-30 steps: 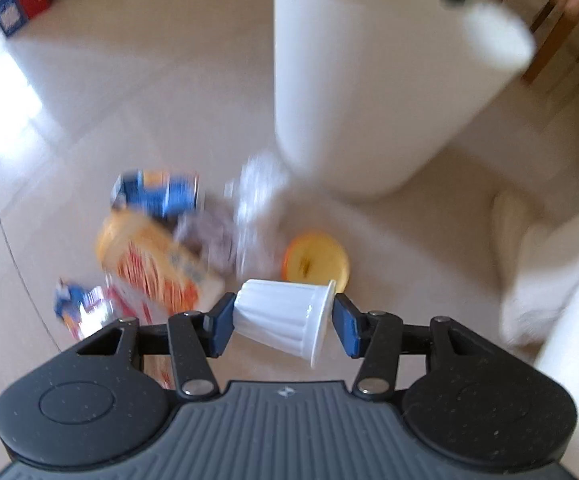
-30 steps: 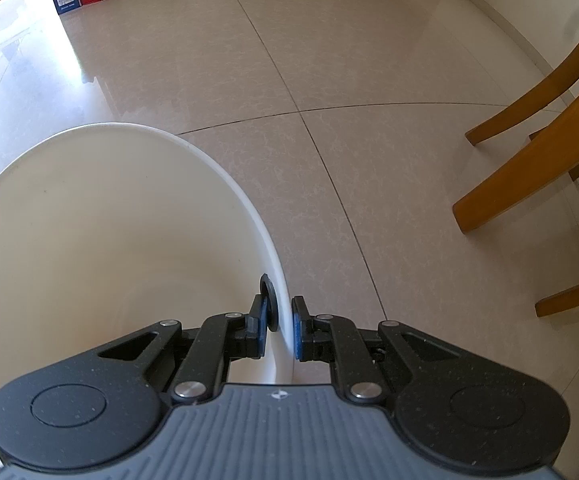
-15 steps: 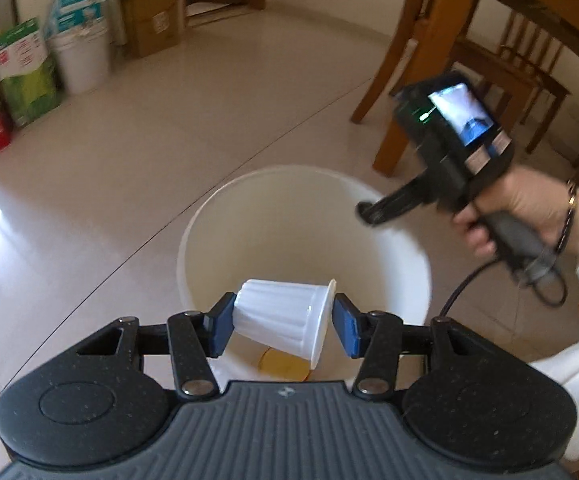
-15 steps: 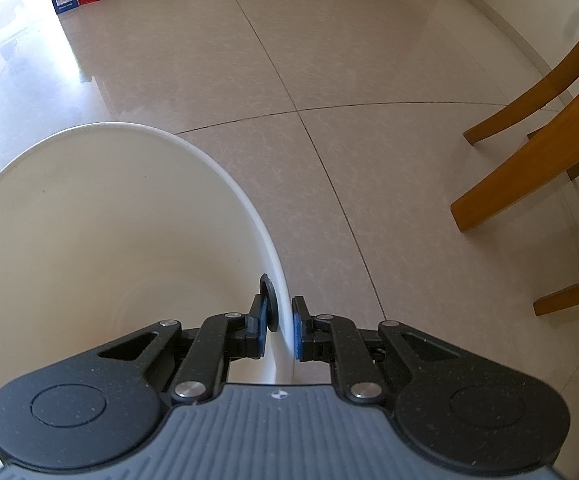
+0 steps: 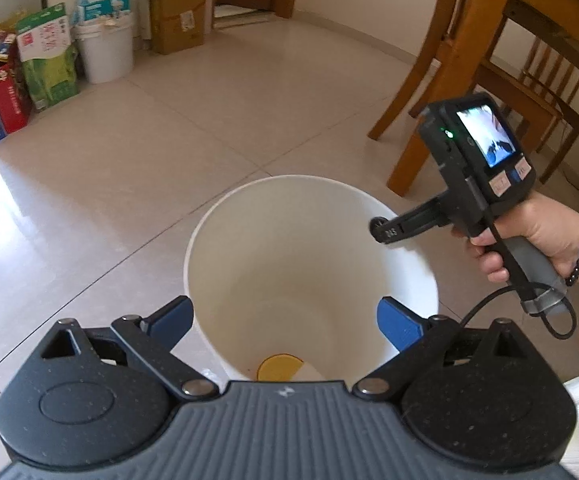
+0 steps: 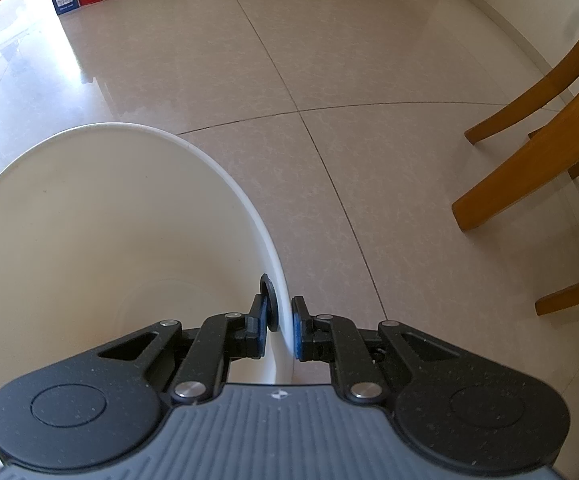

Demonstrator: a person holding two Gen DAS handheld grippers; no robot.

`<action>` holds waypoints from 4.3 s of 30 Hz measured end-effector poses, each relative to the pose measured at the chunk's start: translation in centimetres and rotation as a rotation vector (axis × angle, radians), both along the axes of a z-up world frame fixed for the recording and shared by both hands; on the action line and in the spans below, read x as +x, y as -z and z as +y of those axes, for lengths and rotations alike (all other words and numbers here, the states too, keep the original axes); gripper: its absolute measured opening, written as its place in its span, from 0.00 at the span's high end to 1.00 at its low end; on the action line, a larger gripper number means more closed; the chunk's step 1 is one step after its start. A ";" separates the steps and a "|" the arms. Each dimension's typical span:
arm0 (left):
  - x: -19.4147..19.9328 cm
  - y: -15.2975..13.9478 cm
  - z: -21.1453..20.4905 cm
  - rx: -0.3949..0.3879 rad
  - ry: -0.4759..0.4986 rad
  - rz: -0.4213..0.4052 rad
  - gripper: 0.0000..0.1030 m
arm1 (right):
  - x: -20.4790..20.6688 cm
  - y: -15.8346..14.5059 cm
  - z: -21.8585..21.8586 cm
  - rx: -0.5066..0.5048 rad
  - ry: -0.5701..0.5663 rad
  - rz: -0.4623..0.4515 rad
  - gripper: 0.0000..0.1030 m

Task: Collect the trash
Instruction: 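Carry the white cup over the wastebasket and open the left gripper, then return the left gripper to the pile and grasp the crumpled white paper, then carry the crumpled paper over the wastebasket and open the left gripper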

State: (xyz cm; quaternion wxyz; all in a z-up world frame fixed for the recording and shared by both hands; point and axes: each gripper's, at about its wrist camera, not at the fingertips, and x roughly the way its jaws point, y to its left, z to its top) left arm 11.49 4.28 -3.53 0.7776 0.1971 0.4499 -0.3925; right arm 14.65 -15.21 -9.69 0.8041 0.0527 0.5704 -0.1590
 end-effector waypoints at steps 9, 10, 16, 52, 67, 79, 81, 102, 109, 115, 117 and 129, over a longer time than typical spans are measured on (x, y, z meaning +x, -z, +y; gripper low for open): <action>-1.0 0.0 3.6 -0.005 -0.017 -0.106 0.03 | 0.0 0.0 -0.3 0.009 0.009 -0.007 0.86; -1.0 0.2 4.1 -0.001 -0.020 -0.100 0.02 | 0.0 0.0 -0.4 0.010 0.009 -0.008 0.86; -0.6 2.2 9.3 0.020 -0.114 -0.053 0.02 | 0.0 0.0 -0.6 0.010 0.012 -0.009 0.86; -6.8 26.7 31.1 0.331 -0.621 0.030 0.36 | 0.2 -0.2 0.8 -0.024 0.014 -0.002 0.85; -5.9 26.8 30.4 0.339 -0.615 0.026 0.67 | 0.2 -0.3 0.8 -0.024 0.014 -0.002 0.85; -7.6 25.5 31.0 0.331 -0.576 0.085 0.77 | 0.2 -0.3 0.8 -0.023 0.016 -0.002 0.85; -8.3 25.2 30.9 0.326 -0.563 0.098 0.77 | 0.2 -0.2 0.8 -0.023 0.017 -0.002 0.85; -6.8 10.0 18.4 0.230 -0.195 0.183 0.77 | 0.1 -0.2 0.9 -0.023 0.019 0.002 0.85; -3.4 3.3 11.0 0.157 -0.068 0.093 0.77 | 0.3 -0.2 0.9 -0.024 0.019 0.005 0.85; -1.6 -0.6 4.8 0.080 0.003 0.010 0.77 | 0.2 -0.3 1.0 -0.021 0.020 -0.005 0.86; -1.3 -0.7 3.4 0.053 0.018 -0.003 0.77 | 0.1 -0.2 0.9 -0.018 0.019 -0.002 0.86; -0.2 2.1 -1.9 0.031 0.022 0.043 0.41 | 0.1 -0.2 0.9 -0.020 0.008 0.001 0.87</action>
